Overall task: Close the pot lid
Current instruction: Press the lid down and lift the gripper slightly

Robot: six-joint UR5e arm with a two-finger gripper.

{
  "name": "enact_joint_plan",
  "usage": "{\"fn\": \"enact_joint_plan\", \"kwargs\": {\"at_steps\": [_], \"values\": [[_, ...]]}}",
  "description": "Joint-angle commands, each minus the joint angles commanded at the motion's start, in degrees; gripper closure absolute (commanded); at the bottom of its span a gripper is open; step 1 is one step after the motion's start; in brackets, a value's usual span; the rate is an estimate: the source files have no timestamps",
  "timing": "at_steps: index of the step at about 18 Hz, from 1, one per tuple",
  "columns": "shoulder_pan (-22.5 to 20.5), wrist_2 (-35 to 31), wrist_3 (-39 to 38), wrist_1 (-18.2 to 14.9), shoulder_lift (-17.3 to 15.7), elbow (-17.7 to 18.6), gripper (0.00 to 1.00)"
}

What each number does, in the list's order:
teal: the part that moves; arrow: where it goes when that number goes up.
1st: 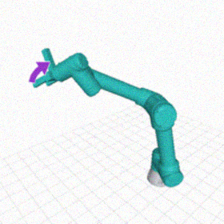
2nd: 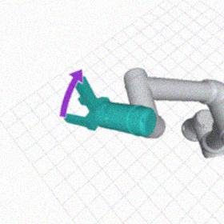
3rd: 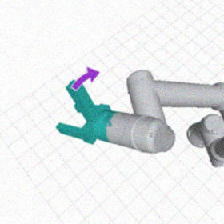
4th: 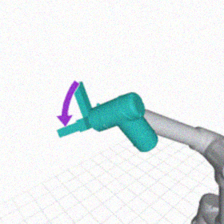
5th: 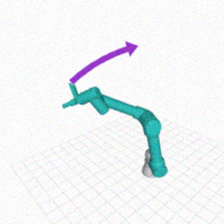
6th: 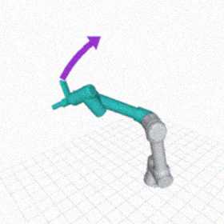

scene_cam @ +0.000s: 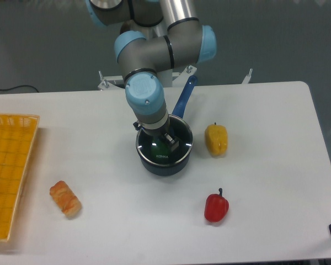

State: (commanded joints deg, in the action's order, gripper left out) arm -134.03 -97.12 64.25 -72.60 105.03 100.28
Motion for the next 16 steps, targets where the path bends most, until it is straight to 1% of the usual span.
{"fn": "enact_joint_plan", "kwargs": {"at_steps": [3,4,5,8,10,15,16], "values": [[0.0,0.0,0.1,0.0,0.0,-0.3,0.20],[-0.1,0.0,0.3,-0.2,0.0,-0.4,0.14],[-0.3,-0.1,0.5,-0.7,-0.1,-1.4,0.00],[-0.9,1.2,0.0,-3.2,-0.4,-4.8,0.00],[-2.0,2.2,-0.3,-4.3,-0.7,-6.2,0.00],[-3.6,3.5,0.3,-4.1,-2.3,-8.1,0.00],[-4.6,3.6,0.4,-4.0,-3.5,-8.3,0.00]]}}
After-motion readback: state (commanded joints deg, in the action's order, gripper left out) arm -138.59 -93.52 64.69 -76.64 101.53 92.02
